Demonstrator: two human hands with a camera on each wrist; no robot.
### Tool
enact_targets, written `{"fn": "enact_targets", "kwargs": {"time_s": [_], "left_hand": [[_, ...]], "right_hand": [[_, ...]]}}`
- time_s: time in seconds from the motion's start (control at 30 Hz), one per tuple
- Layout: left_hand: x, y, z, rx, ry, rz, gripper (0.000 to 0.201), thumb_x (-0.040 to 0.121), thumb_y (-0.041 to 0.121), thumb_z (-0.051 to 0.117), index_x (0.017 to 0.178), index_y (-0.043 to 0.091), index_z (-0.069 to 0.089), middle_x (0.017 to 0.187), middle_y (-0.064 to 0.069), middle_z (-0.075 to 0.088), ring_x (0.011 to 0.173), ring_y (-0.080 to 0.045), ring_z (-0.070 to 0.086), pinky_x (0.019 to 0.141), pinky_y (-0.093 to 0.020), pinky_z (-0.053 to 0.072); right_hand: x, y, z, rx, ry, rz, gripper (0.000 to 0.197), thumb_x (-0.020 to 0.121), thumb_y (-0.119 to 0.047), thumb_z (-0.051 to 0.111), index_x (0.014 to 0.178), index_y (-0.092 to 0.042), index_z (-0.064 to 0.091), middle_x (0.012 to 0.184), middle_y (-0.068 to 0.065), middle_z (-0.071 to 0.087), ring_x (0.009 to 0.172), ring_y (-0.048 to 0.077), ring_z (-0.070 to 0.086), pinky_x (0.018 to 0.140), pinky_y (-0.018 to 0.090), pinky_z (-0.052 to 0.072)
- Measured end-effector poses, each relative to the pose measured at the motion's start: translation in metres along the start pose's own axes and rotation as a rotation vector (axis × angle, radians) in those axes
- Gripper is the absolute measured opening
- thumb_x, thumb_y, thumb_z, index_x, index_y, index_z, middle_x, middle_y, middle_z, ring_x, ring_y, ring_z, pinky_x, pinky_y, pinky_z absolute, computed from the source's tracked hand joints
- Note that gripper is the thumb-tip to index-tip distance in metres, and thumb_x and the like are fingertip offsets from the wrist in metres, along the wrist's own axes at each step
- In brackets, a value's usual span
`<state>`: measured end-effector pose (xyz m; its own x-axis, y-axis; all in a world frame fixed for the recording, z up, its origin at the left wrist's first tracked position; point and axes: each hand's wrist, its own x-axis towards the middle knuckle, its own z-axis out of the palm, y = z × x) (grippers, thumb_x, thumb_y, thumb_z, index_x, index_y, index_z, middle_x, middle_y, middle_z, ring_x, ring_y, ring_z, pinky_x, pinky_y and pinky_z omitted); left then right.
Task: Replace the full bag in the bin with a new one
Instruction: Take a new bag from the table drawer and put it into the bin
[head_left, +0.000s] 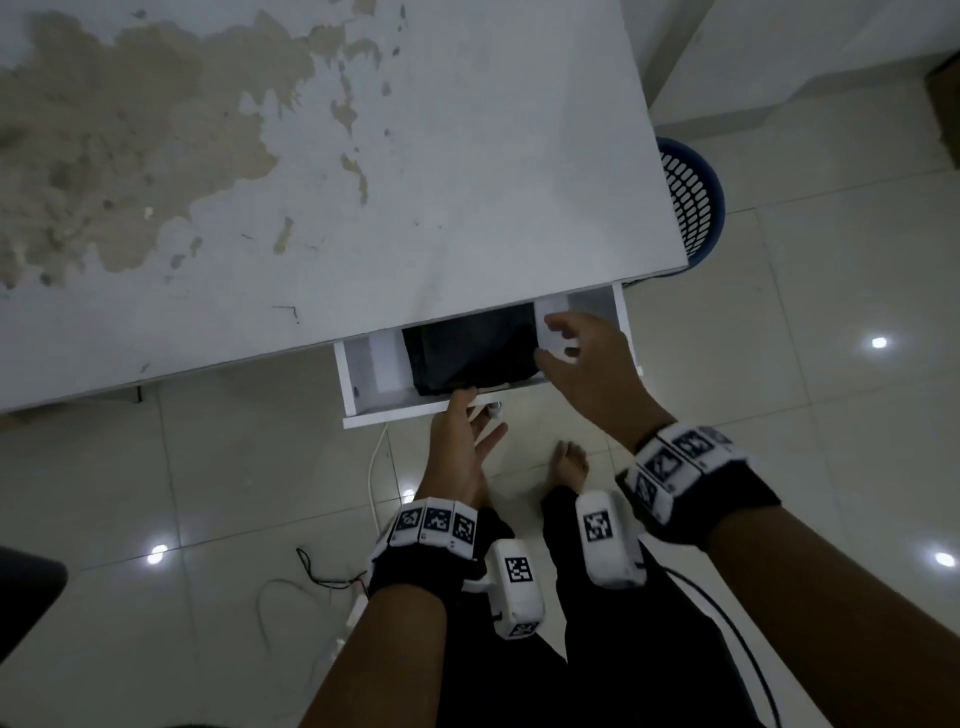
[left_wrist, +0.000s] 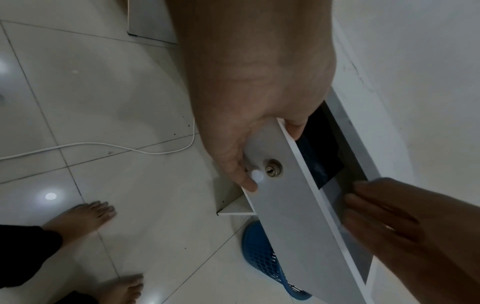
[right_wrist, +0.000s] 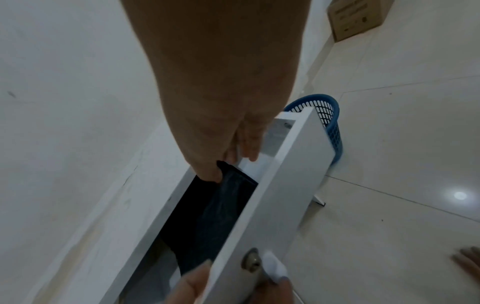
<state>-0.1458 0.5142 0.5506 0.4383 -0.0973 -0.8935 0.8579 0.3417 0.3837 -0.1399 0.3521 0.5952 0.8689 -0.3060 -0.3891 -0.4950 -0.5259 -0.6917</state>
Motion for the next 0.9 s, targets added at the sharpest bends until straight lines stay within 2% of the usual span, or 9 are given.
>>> {"fn": "enact_targets", "kwargs": {"time_s": [0.07,0.2,0.33,0.43,0.5,0.57,0.63,0.77,0.9], "left_hand": [[-0.004,-0.005,-0.002,-0.010,-0.009,-0.013,0.015,0.101,0.023,0.054,0.110,0.013,0.061,0.115,-0.010,0.060,0.111,-0.024,0.062,0.094,-0.041,0.056],[-0.003,-0.010,-0.003,0.007,0.006,-0.036,0.029,0.101,0.030,0.054,0.125,0.014,0.059,0.135,-0.008,0.058,0.124,-0.023,0.059,0.091,-0.042,0.055],[-0.005,-0.008,-0.001,-0.035,0.039,-0.042,0.036,0.103,0.034,0.051,0.135,0.017,0.056,0.141,-0.007,0.053,0.125,-0.021,0.058,0.075,-0.035,0.053],[-0.007,-0.007,-0.001,-0.055,0.042,-0.032,0.036,0.104,0.032,0.046,0.135,0.015,0.055,0.136,-0.004,0.054,0.124,-0.019,0.058,0.067,-0.029,0.047],[-0.007,-0.007,-0.001,-0.091,0.015,-0.014,0.025,0.104,0.025,0.045,0.118,0.012,0.061,0.120,-0.005,0.061,0.111,-0.019,0.063,0.063,-0.026,0.050],[-0.009,-0.006,-0.002,-0.141,-0.024,0.009,0.020,0.102,0.017,0.043,0.095,0.011,0.061,0.093,-0.003,0.067,0.094,-0.019,0.064,0.060,-0.025,0.054],[-0.009,-0.007,-0.004,-0.163,-0.054,0.038,0.023,0.100,0.013,0.041,0.084,0.011,0.058,0.078,-0.001,0.070,0.095,-0.024,0.062,0.067,-0.029,0.054],[-0.009,-0.010,-0.010,-0.132,-0.084,0.034,0.018,0.095,0.016,0.039,0.081,0.015,0.051,0.105,-0.010,0.061,0.112,-0.030,0.059,0.078,-0.036,0.048],[-0.009,-0.014,-0.021,-0.167,-0.138,0.031,0.021,0.090,0.022,0.035,0.086,0.016,0.054,0.100,-0.004,0.068,0.109,-0.025,0.061,0.095,-0.047,0.044]], "right_hand": [[0.011,-0.005,0.005,0.035,-0.131,0.189,0.069,0.084,-0.031,0.077,0.140,-0.002,0.048,0.133,0.012,0.057,0.119,0.024,0.056,0.099,0.036,0.049],[0.025,-0.010,0.017,0.006,-0.163,0.338,0.079,0.077,-0.046,0.081,0.131,0.001,0.046,0.125,0.011,0.057,0.098,0.015,0.050,0.083,0.025,0.046],[0.041,-0.010,0.034,-0.027,-0.147,0.425,0.096,0.069,-0.050,0.085,0.135,0.002,0.038,0.133,0.012,0.055,0.119,0.025,0.056,0.099,0.037,0.049],[0.045,-0.008,0.046,-0.154,-0.159,0.476,0.105,0.062,-0.054,0.087,0.136,0.002,0.037,0.131,0.011,0.056,0.123,0.029,0.056,0.105,0.043,0.044],[0.046,-0.005,0.052,-0.211,-0.191,0.491,0.099,0.055,-0.059,0.084,0.128,-0.003,0.048,0.121,0.008,0.062,0.118,0.031,0.058,0.102,0.042,0.046],[0.045,-0.002,0.054,-0.218,-0.230,0.493,0.079,0.047,-0.063,0.078,0.105,-0.011,0.061,0.106,0.007,0.067,0.110,0.031,0.060,0.094,0.040,0.052],[0.043,-0.001,0.054,-0.222,-0.265,0.471,0.053,0.058,-0.059,0.076,0.082,-0.016,0.060,0.098,0.007,0.068,0.104,0.030,0.060,0.093,0.040,0.052],[0.043,-0.002,0.045,-0.092,-0.265,0.417,0.043,0.070,-0.048,0.077,0.094,-0.013,0.070,0.099,0.003,0.071,0.099,0.023,0.064,0.099,0.038,0.048],[0.032,-0.010,0.019,0.447,-0.248,0.437,0.014,0.084,-0.011,0.069,0.097,-0.011,0.070,0.102,0.007,0.071,0.099,0.023,0.066,0.089,0.032,0.053]]}}
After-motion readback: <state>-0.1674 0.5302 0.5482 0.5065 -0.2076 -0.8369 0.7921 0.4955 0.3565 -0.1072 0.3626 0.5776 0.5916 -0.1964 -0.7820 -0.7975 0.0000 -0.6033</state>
